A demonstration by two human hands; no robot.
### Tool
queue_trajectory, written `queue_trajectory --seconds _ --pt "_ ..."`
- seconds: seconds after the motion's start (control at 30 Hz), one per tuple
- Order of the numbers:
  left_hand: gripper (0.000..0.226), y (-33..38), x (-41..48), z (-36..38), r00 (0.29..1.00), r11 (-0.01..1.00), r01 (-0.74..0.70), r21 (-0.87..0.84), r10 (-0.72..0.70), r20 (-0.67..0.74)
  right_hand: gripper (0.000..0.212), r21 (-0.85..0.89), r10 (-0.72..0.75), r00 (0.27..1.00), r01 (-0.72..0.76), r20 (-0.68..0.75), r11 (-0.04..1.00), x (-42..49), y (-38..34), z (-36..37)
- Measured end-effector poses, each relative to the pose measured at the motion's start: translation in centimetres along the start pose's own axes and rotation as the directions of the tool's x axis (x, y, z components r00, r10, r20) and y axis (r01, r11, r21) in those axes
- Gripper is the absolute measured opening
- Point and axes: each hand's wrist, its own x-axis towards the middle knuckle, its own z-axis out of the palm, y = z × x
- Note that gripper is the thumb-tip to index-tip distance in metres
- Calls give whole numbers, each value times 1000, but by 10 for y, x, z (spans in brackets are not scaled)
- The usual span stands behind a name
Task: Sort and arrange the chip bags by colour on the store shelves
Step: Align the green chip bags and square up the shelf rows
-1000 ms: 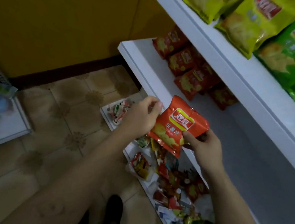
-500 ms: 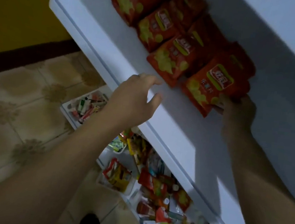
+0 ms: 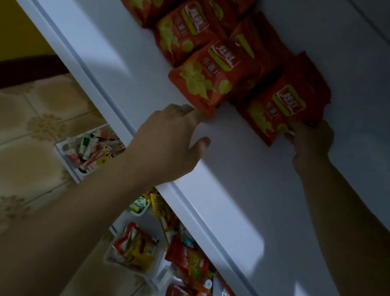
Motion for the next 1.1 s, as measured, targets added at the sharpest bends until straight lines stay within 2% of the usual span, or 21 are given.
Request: queue_trajectory --seconds 0.07,0.17,0.23,0.33,0.43,0.53,0.63,0.77,0.87,0.97,1.1 --pt "45 2 0 1 1000 1000 3 6 -3 -9 37 -70 -15 1000 15 -3 997 -4 4 -2" --pt "47 7 -8 -1 999 1000 -17 -22 17 -32 64 -232 -21 998 8 -53 973 -22 11 -9" --pt "47 11 -19 -5 999 998 -12 -65 10 -34 72 -343 -107 994 88 -36 935 -52 20 -17" --pt "50 21 -44 -16 1000 994 22 -111 -22 5 82 -473 -232 956 290 179 832 -113 25 -29" --pt "51 28 -76 -28 999 992 43 -119 -41 24 78 -515 -110 919 308 379 800 -177 3 -41" --pt "53 36 -112 -42 988 989 117 -89 -107 109 81 -523 -128 863 407 489 749 -230 -22 -53" --pt "55 52 -143 -64 984 992 95 -80 -81 159 76 -559 -88 843 427 531 711 -276 -49 -73" --pt "56 87 -166 -105 984 996 -3 -91 18 175 75 -575 -91 861 409 500 709 -327 -90 -115" --pt "57 124 -173 -135 970 983 -176 -57 183 159 73 -585 -156 893 399 421 706 -352 -119 -153" --pt "58 164 -179 -158 924 933 -356 -46 359 132 72 -574 -243 920 382 307 724 -377 -146 -190" --pt "60 214 -180 -176 854 872 -484 -67 488 181 72 -582 -283 944 328 169 744 -397 -165 -231"
